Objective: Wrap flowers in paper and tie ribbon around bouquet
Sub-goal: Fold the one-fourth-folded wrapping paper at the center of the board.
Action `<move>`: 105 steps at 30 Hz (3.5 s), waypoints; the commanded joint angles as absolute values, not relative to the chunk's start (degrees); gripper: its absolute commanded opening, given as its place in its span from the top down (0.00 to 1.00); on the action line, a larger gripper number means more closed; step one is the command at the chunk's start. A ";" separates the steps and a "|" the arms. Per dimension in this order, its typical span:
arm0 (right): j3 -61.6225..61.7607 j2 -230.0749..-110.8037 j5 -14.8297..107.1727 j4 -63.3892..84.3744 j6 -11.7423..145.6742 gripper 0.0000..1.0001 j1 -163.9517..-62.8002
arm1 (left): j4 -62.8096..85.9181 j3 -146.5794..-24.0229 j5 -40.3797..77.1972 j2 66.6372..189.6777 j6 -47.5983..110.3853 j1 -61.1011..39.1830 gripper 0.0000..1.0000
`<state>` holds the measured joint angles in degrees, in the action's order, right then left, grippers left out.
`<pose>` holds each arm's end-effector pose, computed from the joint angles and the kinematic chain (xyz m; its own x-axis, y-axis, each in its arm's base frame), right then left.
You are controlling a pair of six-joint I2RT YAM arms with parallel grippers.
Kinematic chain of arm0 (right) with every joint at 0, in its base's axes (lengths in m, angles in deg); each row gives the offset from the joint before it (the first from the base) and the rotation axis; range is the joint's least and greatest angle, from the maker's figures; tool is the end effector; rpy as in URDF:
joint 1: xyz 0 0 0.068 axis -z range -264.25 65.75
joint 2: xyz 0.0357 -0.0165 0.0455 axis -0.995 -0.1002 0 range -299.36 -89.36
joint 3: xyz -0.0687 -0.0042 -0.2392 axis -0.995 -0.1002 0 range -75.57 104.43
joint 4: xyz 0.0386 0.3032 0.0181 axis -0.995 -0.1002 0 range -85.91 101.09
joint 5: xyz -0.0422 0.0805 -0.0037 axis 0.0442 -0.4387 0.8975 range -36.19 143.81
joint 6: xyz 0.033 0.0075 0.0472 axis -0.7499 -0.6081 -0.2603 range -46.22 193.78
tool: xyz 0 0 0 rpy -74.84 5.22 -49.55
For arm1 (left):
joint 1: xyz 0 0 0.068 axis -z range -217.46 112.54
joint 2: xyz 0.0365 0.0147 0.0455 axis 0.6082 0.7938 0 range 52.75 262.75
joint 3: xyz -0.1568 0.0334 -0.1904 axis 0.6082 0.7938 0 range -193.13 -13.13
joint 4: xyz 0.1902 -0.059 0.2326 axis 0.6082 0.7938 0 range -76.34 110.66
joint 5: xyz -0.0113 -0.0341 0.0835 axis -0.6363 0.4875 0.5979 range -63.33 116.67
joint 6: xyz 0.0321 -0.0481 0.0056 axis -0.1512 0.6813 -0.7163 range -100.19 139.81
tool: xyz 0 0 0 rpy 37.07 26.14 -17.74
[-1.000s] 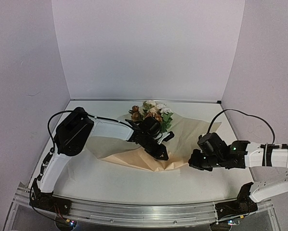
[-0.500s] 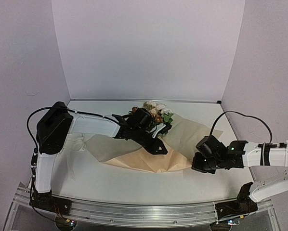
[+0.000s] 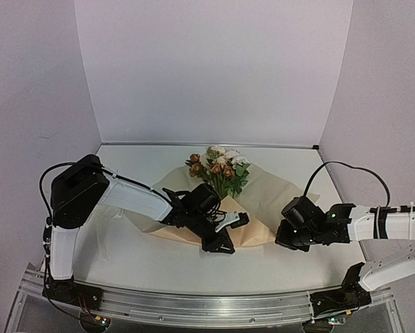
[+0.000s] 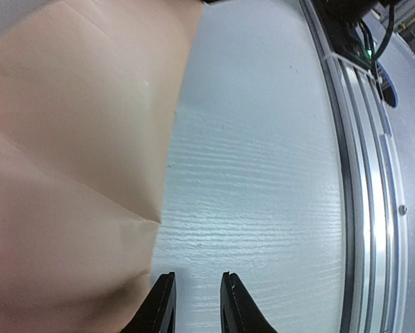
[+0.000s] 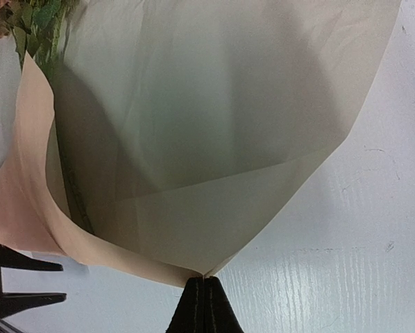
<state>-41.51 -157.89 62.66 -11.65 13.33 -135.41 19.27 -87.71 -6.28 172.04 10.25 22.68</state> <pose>0.1741 0.2060 0.1233 -0.8841 0.2725 -0.3795 0.1049 0.9073 0.4072 0.2076 -0.4072 0.0753 -0.2282 0.6776 -0.6992 0.9518 0.0041 -0.3067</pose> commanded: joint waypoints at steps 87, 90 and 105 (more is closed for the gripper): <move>-27.77 -155.96 44.46 -26.19 33.19 1.00 -126.65 | 4.65 -63.06 4.52 156.63 24.70 17.36 0.92; -24.84 -159.02 41.55 -25.21 32.80 1.00 -126.89 | 3.93 -63.93 4.35 158.93 25.04 17.38 0.95; -8.63 -185.86 21.08 -7.58 24.73 1.00 -130.90 | -1.50 -60.59 5.34 156.35 27.93 15.18 0.98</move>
<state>-12.97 -180.54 28.79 -14.36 27.76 -130.79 2.20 -62.24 4.66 159.42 26.44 16.53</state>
